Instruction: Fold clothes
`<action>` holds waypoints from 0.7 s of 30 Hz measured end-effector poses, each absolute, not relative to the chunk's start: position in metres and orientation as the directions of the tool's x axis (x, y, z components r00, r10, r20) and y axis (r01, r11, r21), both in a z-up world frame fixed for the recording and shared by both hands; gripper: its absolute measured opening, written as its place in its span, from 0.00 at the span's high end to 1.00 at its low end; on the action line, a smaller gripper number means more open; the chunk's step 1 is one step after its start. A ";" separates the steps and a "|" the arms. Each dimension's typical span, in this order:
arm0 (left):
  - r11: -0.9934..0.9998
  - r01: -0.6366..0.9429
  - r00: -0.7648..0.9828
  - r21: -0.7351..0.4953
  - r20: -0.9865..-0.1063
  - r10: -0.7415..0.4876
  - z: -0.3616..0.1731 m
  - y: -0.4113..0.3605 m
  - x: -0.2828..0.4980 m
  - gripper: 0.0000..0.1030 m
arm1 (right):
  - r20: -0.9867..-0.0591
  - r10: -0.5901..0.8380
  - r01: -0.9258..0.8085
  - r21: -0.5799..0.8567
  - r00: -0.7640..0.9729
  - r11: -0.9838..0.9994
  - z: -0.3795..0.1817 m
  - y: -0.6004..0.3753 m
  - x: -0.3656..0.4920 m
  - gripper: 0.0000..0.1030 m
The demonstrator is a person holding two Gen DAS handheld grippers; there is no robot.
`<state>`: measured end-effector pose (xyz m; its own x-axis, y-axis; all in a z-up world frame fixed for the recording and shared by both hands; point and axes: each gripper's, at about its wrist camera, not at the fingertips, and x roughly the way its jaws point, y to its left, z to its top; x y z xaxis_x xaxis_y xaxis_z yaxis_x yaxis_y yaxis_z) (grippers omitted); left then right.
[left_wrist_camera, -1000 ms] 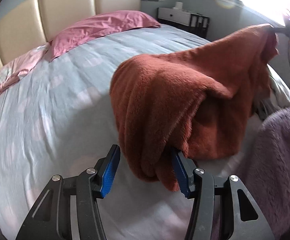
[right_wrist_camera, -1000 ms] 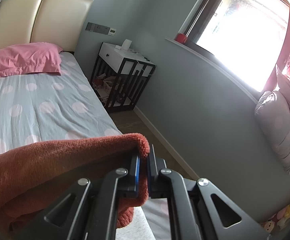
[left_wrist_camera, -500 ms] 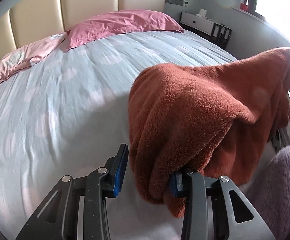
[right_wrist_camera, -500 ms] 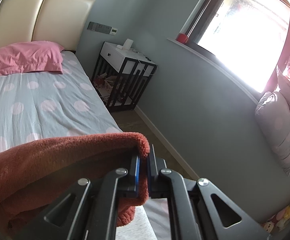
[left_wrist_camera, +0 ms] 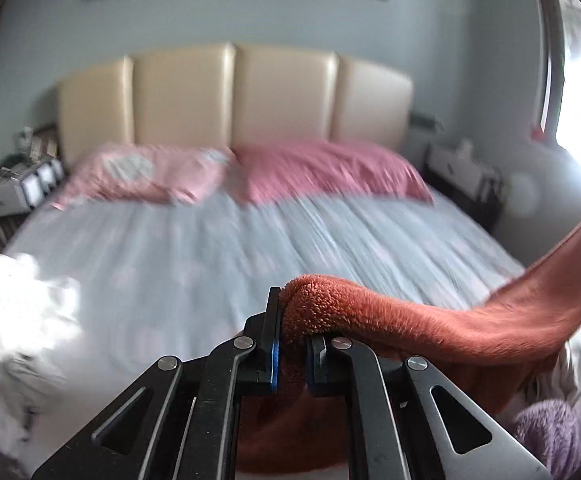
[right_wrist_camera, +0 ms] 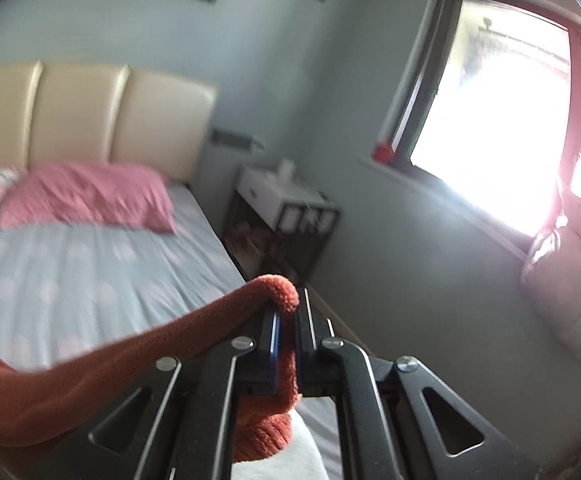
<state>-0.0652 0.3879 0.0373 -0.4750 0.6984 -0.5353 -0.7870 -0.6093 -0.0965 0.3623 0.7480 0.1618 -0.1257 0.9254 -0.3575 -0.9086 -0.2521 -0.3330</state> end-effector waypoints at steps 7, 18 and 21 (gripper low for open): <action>-0.723 -0.682 -0.662 -0.112 -0.325 0.675 0.145 0.246 -0.079 0.91 | -0.153 0.947 -0.895 -0.313 -0.283 -0.318 0.232 0.668 0.348 0.95; -0.811 -0.585 -0.709 -0.012 -0.478 0.519 0.129 0.210 -0.135 0.91 | -0.243 0.896 -0.795 -0.415 -0.372 -0.443 0.194 0.656 0.267 0.95; -0.818 -0.575 -0.674 0.028 -0.582 0.455 0.083 0.235 -0.165 0.91 | -0.331 0.876 -0.763 -0.441 -0.351 -0.473 0.150 0.690 0.232 0.95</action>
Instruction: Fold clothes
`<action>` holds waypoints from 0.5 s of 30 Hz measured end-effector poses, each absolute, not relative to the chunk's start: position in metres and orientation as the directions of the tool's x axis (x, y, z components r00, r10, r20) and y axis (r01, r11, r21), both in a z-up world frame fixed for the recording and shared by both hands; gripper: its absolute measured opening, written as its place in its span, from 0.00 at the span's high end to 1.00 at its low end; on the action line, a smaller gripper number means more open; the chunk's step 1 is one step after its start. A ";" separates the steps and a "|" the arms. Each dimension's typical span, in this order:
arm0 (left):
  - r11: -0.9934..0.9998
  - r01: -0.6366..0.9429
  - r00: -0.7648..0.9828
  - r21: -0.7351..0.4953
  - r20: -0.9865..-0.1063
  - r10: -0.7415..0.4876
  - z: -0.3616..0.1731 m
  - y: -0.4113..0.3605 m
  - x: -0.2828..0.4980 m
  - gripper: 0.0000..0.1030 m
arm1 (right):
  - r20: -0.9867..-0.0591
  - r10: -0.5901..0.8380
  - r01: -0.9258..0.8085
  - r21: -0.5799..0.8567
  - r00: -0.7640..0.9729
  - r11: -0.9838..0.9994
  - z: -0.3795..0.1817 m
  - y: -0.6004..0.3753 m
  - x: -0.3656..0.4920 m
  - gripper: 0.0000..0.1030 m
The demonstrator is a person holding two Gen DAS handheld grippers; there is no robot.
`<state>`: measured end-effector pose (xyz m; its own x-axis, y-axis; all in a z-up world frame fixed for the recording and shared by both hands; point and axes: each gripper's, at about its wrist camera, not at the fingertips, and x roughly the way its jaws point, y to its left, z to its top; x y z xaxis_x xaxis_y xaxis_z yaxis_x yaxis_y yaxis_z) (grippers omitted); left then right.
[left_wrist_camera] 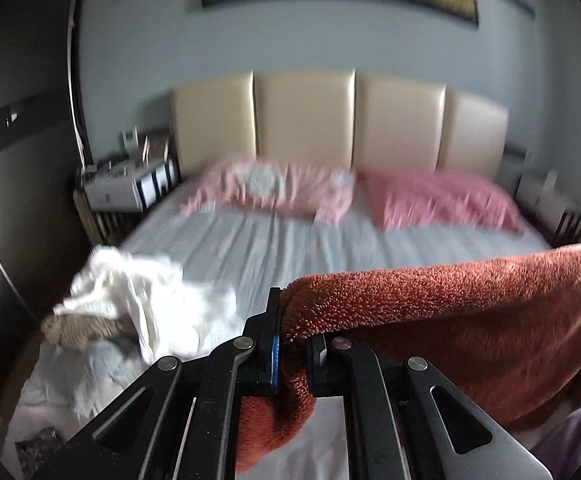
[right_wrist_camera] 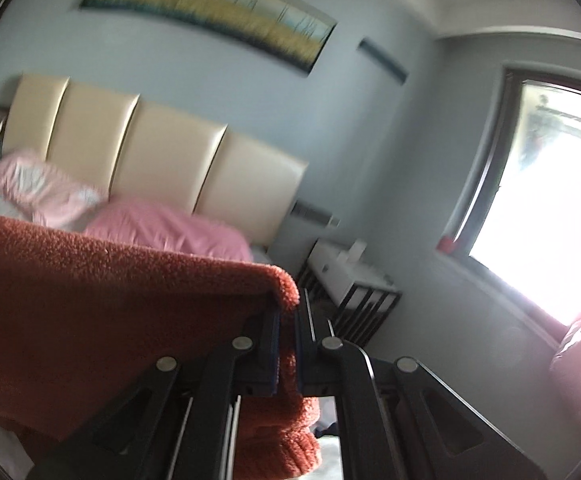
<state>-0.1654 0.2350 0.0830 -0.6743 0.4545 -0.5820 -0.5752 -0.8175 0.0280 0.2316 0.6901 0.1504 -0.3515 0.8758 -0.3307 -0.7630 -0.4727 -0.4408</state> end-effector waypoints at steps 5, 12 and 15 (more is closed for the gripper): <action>-0.818 -0.562 -0.630 0.124 -0.705 0.326 0.001 0.287 -0.215 0.91 | -0.474 0.830 -0.689 -0.497 -0.294 -0.528 0.062 0.746 0.159 0.95; -0.800 -0.558 -0.588 0.223 -0.786 0.191 -0.073 0.366 -0.292 0.90 | -0.597 0.773 -0.631 -0.520 -0.213 -0.576 -0.054 0.813 0.071 0.95; -0.784 -0.563 -0.575 0.262 -0.805 0.144 -0.099 0.399 -0.328 0.90 | -0.632 0.753 -0.619 -0.521 -0.183 -0.587 -0.096 0.842 0.032 0.95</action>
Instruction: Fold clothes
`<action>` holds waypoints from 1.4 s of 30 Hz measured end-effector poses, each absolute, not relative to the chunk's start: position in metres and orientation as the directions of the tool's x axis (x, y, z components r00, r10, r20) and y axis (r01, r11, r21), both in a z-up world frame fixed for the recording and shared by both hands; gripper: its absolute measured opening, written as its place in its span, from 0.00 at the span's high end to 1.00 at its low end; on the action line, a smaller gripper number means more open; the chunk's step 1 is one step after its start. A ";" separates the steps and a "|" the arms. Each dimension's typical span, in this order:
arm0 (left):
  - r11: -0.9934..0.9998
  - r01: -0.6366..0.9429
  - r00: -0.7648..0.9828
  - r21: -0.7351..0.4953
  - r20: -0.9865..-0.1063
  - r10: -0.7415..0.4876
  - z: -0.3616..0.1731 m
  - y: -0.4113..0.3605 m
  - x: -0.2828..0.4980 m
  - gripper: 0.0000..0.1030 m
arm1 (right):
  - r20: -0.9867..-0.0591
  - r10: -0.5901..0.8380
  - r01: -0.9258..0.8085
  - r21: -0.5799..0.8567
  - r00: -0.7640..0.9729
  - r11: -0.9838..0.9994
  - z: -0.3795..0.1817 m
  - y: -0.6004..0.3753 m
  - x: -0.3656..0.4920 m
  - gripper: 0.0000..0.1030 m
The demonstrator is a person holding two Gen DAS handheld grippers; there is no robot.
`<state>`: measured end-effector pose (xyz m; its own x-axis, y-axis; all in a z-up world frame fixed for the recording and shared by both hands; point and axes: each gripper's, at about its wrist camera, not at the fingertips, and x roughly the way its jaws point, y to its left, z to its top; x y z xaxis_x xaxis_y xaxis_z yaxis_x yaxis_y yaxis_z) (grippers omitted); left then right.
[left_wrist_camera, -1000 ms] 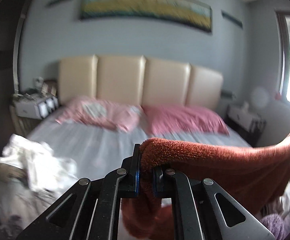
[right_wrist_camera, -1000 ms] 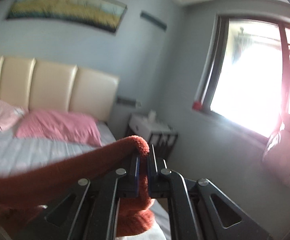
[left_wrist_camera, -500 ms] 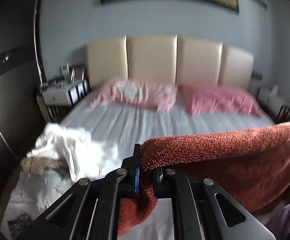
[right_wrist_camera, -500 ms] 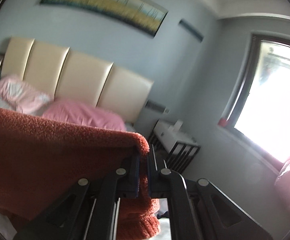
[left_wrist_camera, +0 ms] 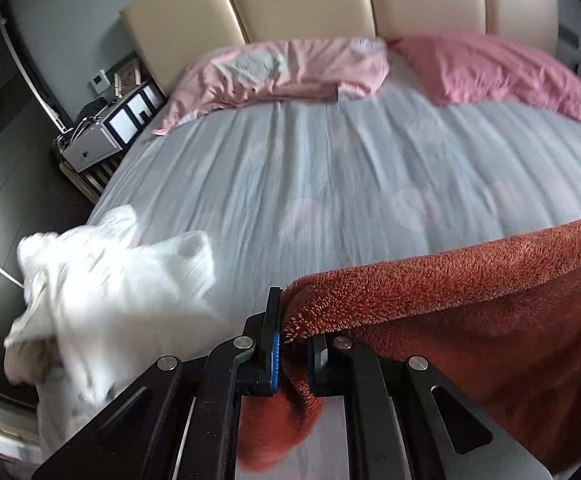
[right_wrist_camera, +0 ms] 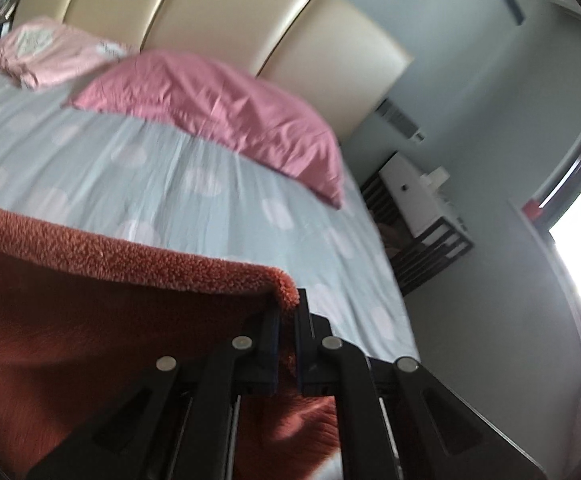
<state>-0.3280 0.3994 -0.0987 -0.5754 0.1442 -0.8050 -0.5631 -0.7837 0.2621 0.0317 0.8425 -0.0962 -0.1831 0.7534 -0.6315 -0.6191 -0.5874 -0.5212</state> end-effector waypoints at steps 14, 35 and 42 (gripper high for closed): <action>-0.769 -0.594 -0.408 0.237 -0.912 0.034 -0.208 0.464 -0.423 0.77 | -0.778 0.623 -0.570 -0.473 -0.088 -0.671 -0.224 0.905 -0.042 0.90; -0.917 -0.397 -0.326 -0.049 -0.926 0.190 -0.142 0.316 -0.397 0.30 | -0.897 0.351 -0.784 -0.007 -0.269 -0.620 -0.118 0.888 0.050 0.68; -0.935 -0.326 -0.249 -0.136 -0.942 0.224 -0.183 0.282 -0.377 0.30 | -0.913 0.318 -0.826 0.034 -0.254 -0.562 -0.119 0.905 0.112 0.64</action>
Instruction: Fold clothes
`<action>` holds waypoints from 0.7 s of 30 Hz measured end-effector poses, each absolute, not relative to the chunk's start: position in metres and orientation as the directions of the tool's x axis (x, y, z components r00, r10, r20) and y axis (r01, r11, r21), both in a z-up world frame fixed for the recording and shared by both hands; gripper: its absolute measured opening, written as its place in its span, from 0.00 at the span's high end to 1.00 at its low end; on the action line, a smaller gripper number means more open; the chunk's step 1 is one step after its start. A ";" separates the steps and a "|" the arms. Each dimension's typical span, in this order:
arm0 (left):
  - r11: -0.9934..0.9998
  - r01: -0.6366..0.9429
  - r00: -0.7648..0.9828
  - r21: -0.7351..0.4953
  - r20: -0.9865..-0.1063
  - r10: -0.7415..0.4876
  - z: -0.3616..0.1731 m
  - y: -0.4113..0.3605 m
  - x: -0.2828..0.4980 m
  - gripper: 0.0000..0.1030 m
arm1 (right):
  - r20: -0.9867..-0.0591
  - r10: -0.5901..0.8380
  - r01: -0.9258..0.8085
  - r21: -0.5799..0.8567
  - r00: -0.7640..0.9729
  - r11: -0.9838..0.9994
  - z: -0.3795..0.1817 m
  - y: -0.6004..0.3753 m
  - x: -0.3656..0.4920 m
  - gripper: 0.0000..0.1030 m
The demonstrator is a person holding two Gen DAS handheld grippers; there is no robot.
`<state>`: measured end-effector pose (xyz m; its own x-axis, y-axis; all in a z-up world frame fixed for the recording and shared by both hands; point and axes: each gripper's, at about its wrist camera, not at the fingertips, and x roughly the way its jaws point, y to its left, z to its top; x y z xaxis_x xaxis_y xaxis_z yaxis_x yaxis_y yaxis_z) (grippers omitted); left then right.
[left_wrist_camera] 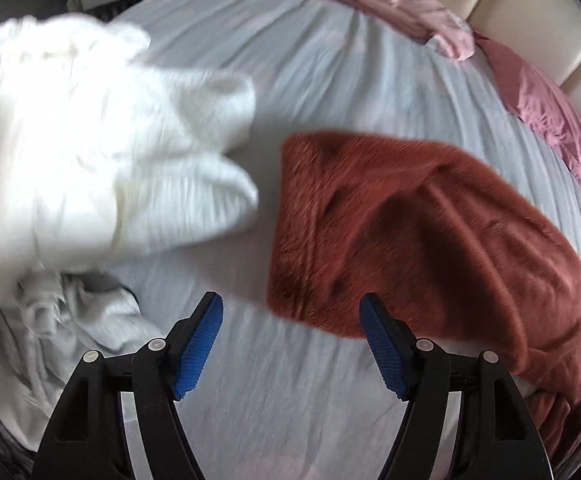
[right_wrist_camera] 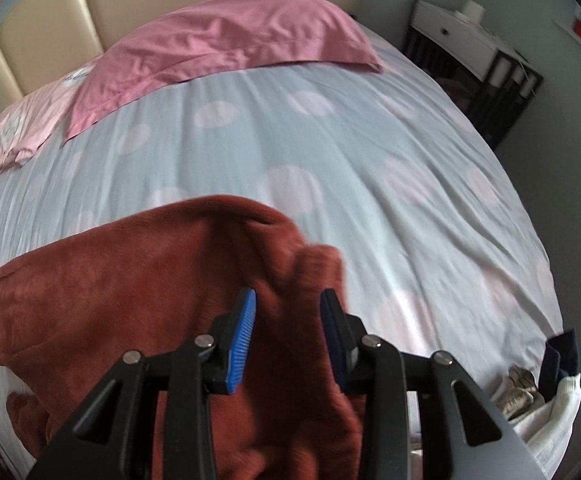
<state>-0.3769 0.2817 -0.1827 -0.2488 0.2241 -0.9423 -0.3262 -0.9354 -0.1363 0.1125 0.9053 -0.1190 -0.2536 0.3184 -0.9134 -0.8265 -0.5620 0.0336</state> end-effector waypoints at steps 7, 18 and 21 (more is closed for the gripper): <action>-0.944 -0.269 -0.226 -0.193 -0.940 0.256 -0.201 0.283 -0.384 0.30 | -0.927 0.212 -0.854 0.171 -0.308 -0.492 -0.153 0.935 0.127 0.58; -0.942 -0.321 -0.322 -0.095 -0.925 0.203 -0.196 0.317 -0.374 0.72 | -0.934 0.226 -0.855 0.131 -0.276 -0.502 -0.200 0.950 0.104 0.87; -0.939 -0.342 -0.368 -0.045 -0.913 0.178 -0.178 0.321 -0.372 0.74 | -0.902 0.375 -0.879 0.009 -0.213 -0.477 -0.173 0.957 0.104 0.90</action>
